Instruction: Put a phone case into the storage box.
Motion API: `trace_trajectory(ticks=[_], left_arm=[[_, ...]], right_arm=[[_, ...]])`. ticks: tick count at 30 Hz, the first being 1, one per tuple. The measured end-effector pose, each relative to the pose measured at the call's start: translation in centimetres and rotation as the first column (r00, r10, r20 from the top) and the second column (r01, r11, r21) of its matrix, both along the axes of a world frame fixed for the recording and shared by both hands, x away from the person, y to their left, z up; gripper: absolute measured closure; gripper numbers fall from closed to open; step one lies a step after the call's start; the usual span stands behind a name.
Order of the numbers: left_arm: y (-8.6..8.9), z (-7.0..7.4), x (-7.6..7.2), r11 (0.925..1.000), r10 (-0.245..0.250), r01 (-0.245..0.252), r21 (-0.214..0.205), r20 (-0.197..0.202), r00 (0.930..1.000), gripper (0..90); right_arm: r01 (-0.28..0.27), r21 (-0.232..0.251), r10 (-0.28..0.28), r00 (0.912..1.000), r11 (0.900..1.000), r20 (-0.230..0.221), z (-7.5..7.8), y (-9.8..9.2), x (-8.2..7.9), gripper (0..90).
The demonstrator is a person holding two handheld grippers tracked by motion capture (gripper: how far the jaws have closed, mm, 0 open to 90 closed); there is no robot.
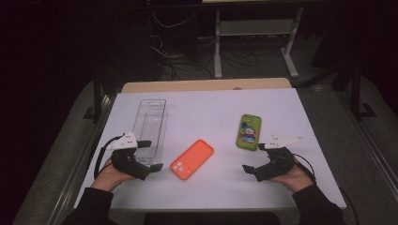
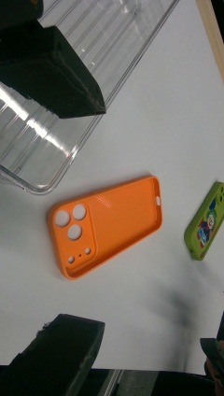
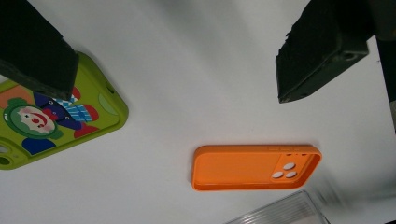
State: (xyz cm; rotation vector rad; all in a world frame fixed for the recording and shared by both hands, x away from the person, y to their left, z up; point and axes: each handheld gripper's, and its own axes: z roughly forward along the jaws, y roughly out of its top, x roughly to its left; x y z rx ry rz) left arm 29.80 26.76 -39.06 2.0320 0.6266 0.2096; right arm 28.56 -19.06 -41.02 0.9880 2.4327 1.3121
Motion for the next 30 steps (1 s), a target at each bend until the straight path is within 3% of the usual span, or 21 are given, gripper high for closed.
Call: trace_trajectory(ticks=[10, 15, 30], left_arm=[[0.1, 0.2, -0.1, 1.0000, 0.004, -0.004, 0.005, -0.008, 1.0000, 0.0], [-0.1, 0.3, 0.0, 0.9999, 0.009, -0.010, -0.013, -0.011, 0.9999, 0.0], [-1.5, 1.3, 1.2, 0.9994, 0.016, -0.016, -0.030, -0.004, 0.9999, 0.0]], right_arm=[[-0.002, -0.008, 0.002, 1.0000, 1.0000, -0.002, -0.1, 0.2, 0.3, 0.0], [0.000, -0.012, 0.000, 1.0000, 0.9999, -0.005, -0.1, 0.2, 0.4, 0.0], [0.001, -0.019, -0.001, 1.0000, 0.9998, -0.002, -0.1, 0.1, 0.4, 0.0]])
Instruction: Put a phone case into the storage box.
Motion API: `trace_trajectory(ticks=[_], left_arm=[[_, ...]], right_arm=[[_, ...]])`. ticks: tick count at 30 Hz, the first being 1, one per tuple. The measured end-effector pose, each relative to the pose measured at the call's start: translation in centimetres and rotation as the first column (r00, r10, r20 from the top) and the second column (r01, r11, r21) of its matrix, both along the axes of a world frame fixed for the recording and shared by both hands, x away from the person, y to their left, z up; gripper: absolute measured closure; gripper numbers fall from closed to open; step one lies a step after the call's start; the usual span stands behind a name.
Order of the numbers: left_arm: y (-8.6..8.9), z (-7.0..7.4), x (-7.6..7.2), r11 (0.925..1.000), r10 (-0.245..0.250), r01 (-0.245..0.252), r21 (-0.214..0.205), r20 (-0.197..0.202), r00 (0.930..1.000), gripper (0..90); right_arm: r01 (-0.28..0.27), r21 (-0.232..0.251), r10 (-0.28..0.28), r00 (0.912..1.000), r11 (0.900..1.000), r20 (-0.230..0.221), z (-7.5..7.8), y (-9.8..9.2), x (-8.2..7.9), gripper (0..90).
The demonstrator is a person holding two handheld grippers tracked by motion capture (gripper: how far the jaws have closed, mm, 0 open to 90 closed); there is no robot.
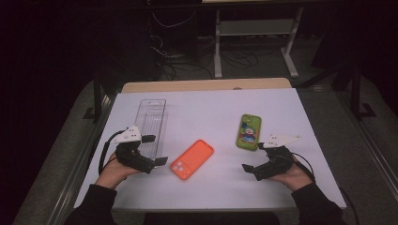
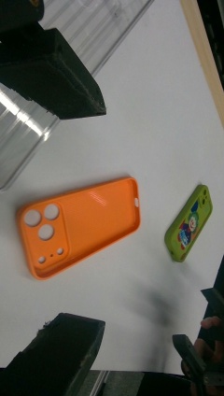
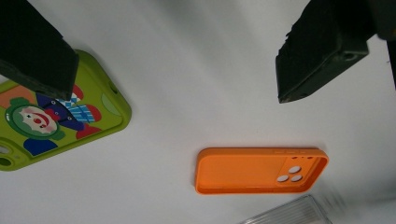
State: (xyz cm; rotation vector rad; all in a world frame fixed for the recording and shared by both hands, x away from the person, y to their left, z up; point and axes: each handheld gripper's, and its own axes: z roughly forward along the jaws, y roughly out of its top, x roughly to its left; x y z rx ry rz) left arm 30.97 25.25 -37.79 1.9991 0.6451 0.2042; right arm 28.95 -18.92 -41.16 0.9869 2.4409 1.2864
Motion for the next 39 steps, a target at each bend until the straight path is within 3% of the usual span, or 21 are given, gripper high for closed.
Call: trace_trajectory(ticks=[14, 24, 29, 30, 33, 39], left_arm=[[-2.1, 0.8, 1.3, 0.9999, 0.004, -0.004, -0.011, -0.008, 1.0000, 5.4], [-3.5, 0.9, 2.6, 1.0000, -0.007, 0.007, 0.000, -0.020, 0.9998, 14.3], [-4.0, 1.2, 3.5, 1.0000, -0.007, 0.007, 0.003, -0.014, 0.9999, 22.5], [-4.1, 1.2, 3.6, 1.0000, -0.004, 0.004, 0.000, -0.014, 0.9999, 28.1], [-4.6, 1.2, 4.2, 0.9999, -0.011, 0.011, -0.007, -0.021, 0.9997, 33.5], [-5.9, 1.1, 5.2, 0.9998, -0.011, 0.012, 0.014, -0.030, 0.9995, 52.3]], right_arm=[[-0.001, -0.007, 0.001, 1.0000, 1.0000, 0.000, 0.0, 0.1, 0.0, 0.0], [-0.001, -0.008, 0.001, 1.0000, 1.0000, 0.000, 0.0, 0.1, 0.1, 0.0], [0.002, -0.008, -0.002, 1.0000, 1.0000, -0.001, 0.0, 0.0, 0.1, 0.0], [0.002, -0.009, -0.002, 1.0000, 1.0000, 0.001, 0.0, 0.0, 0.1, 0.0], [-0.002, -0.011, 0.002, 1.0000, 0.9999, 0.001, 0.0, 0.1, 0.1, 0.0], [0.000, -0.010, 0.000, 1.0000, 0.9999, -0.001, 0.0, 0.1, 0.1, 0.0]])
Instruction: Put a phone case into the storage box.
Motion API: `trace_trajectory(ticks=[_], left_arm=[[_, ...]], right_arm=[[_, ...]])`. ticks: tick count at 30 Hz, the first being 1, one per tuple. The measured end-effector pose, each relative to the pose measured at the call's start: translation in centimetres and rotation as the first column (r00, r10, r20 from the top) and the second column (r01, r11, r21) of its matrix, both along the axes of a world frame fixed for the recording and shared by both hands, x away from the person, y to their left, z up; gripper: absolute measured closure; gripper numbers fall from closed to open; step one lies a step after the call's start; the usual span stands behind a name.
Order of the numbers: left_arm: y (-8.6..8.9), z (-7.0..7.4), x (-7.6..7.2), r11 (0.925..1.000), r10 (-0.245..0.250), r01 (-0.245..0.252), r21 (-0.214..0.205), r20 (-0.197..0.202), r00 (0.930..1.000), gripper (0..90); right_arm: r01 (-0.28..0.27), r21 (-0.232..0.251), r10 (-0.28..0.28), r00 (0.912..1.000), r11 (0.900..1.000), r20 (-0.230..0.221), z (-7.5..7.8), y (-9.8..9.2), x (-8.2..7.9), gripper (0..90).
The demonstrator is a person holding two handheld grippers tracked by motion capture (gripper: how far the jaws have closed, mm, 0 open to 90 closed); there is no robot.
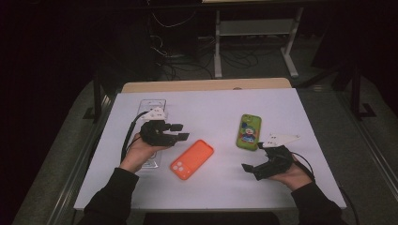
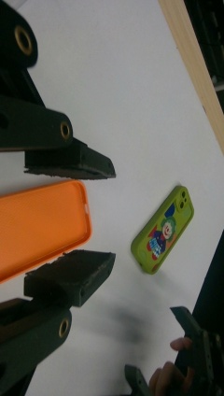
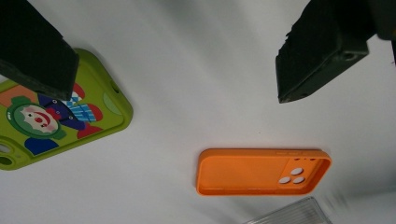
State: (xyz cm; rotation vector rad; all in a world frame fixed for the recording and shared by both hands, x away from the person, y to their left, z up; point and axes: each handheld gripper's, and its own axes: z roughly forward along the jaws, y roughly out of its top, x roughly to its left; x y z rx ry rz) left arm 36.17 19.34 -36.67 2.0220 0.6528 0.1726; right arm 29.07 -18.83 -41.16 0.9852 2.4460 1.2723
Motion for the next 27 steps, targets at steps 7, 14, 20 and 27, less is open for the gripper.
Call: trace_trajectory(ticks=[7, 14, 20, 27], left_arm=[[-2.1, -0.6, 1.1, 0.9998, 0.011, -0.011, 0.019, -0.021, 0.9997, 70.0], [-3.8, -1.3, 1.8, 0.9993, 0.000, 0.002, 0.036, -0.062, 0.9981, 89.4], [-5.0, -2.0, 2.0, 0.9985, -0.011, 0.015, 0.052, -0.074, 0.9972, 89.6], [-6.5, -3.2, 1.7, 0.9908, -0.045, 0.055, 0.124, -0.083, 0.9955, 89.7]], right_arm=[[-0.005, 0.001, 0.005, 1.0000, 1.0000, 0.002, 0.0, 0.0, 0.0, 0.0], [-0.004, 0.003, 0.004, 1.0000, 1.0000, 0.002, 0.0, -0.1, 0.0, 0.0], [-0.006, 0.002, 0.006, 1.0000, 1.0000, 0.002, 0.0, 0.0, 0.0, 0.0], [-0.007, 0.005, 0.007, 1.0000, 1.0000, 0.002, 0.0, 0.0, 0.0, 0.0]])
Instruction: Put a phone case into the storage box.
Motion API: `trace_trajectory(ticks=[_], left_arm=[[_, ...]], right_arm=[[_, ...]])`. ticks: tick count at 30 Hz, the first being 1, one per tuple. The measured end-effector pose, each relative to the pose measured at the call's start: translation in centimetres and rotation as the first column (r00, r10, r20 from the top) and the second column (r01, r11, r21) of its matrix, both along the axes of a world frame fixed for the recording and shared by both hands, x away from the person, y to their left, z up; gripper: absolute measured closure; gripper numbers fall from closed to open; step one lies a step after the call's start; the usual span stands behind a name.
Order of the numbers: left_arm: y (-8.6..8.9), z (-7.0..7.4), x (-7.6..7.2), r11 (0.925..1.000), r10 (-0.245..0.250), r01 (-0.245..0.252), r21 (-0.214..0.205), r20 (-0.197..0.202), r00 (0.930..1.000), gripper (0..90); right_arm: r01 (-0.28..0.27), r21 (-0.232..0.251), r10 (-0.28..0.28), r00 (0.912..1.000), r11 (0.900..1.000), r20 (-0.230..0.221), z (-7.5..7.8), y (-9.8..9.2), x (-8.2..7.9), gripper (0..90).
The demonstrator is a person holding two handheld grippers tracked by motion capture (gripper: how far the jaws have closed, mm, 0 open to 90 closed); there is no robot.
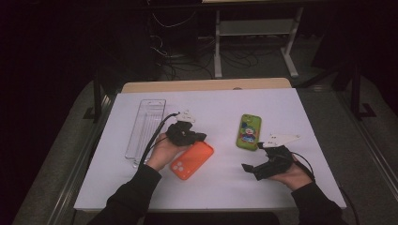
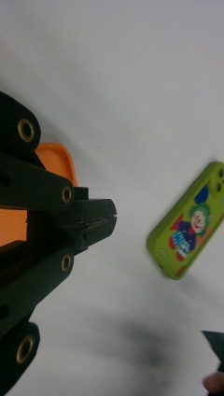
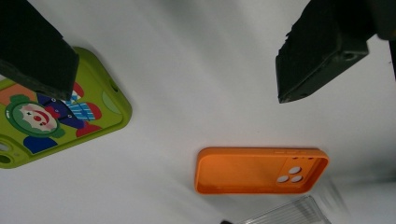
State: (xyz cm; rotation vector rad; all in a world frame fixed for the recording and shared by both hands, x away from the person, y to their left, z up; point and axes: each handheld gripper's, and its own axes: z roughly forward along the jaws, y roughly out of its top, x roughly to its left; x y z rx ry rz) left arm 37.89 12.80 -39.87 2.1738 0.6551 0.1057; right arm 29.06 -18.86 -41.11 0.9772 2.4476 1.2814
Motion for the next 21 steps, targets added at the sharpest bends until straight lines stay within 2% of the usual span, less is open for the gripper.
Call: trace_trajectory(ticks=[1, 2, 4, 5, 6, 7, 8, 9, 12, 13, 14, 15, 16, 17, 21], left_arm=[[-0.3, -0.3, -0.1, 1.0000, 0.003, -0.003, 0.005, -0.008, 1.0000, 89.7], [-0.7, -0.8, -0.1, 0.9995, -0.011, 0.011, 0.031, -0.013, 0.9999, 89.7], [-0.9, -1.0, 0.0, 0.9988, -0.022, 0.022, 0.044, -0.013, 0.9997, 89.7], [-1.2, -1.2, -0.2, 0.9992, -0.017, 0.018, 0.035, -0.023, 0.9996, 89.7], [-1.4, -1.4, -0.2, 0.9981, -0.023, 0.024, 0.056, -0.023, 0.9995, 89.7], [-1.5, -1.5, -0.3, 0.9979, -0.025, 0.026, 0.059, -0.025, 0.9994, 89.7], [-1.7, -1.7, -0.2, 0.9955, -0.039, 0.041, 0.085, -0.030, 0.9988, 89.7], [-1.8, -1.8, -0.3, 0.9966, -0.029, 0.032, 0.076, -0.034, 0.9990, 89.7], [-2.2, -2.3, -0.3, 0.9899, -0.063, 0.067, 0.125, -0.029, 0.9976, 89.7], [-2.5, -2.6, -0.4, 0.9903, -0.053, 0.056, 0.127, -0.029, 0.9982, 89.7], [-2.7, -2.8, -0.6, 0.9930, -0.036, 0.040, 0.112, -0.031, 0.9989, 89.7], [-2.8, -2.9, -0.5, 0.9891, -0.051, 0.055, 0.136, -0.031, 0.9982, 89.7], [-2.9, -3.1, -0.6, 0.9905, -0.042, 0.046, 0.130, -0.033, 0.9986, 89.7], [-2.9, -3.2, -0.6, 0.9862, -0.051, 0.055, 0.156, -0.029, 0.9983, 89.7], [-3.1, -3.5, -0.5, 0.9830, -0.059, 0.062, 0.173, -0.025, 0.9979, 89.7]], right_arm=[[0.000, 0.000, 0.000, 1.0000, 1.0000, 0.000, 0.0, 0.0, 0.0, 0.0], [-0.003, -0.001, 0.003, 1.0000, 1.0000, 0.004, 0.0, 0.0, 0.0, 0.0], [-0.004, -0.002, 0.004, 1.0000, 1.0000, 0.004, 0.0, 0.0, 0.0, 0.0], [-0.002, -0.002, 0.002, 1.0000, 1.0000, 0.002, 0.0, 0.0, 0.0, 0.0], [-0.004, -0.002, 0.004, 1.0000, 1.0000, 0.004, 0.0, 0.0, 0.0, 0.0], [-0.002, -0.001, 0.002, 1.0000, 1.0000, 0.002, 0.0, 0.0, 0.0, 0.0], [0.000, -0.001, 0.000, 1.0000, 1.0000, -0.001, 0.0, 0.0, 0.0, 0.0], [0.000, -0.001, 0.000, 1.0000, 1.0000, -0.001, 0.0, 0.0, 0.0, 0.0], [0.001, -0.001, -0.001, 1.0000, 1.0000, -0.002, 0.0, 0.0, 0.0, 0.0], [0.001, -0.001, -0.001, 1.0000, 1.0000, -0.002, 0.0, 0.0, -0.1, 0.0], [0.001, -0.001, -0.001, 1.0000, 1.0000, -0.002, 0.0, 0.0, -0.1, 0.0], [0.001, -0.002, -0.001, 1.0000, 1.0000, -0.002, 0.0, 0.0, -0.1, 0.0], [0.002, -0.002, -0.002, 1.0000, 1.0000, -0.002, 0.0, 0.0, -0.1, 0.0], [0.002, -0.002, -0.002, 1.0000, 1.0000, -0.001, 0.1, 0.0, -0.1, 0.0], [0.004, -0.002, -0.004, 1.0000, 1.0000, -0.001, 0.1, -0.1, -0.1, 0.0]])
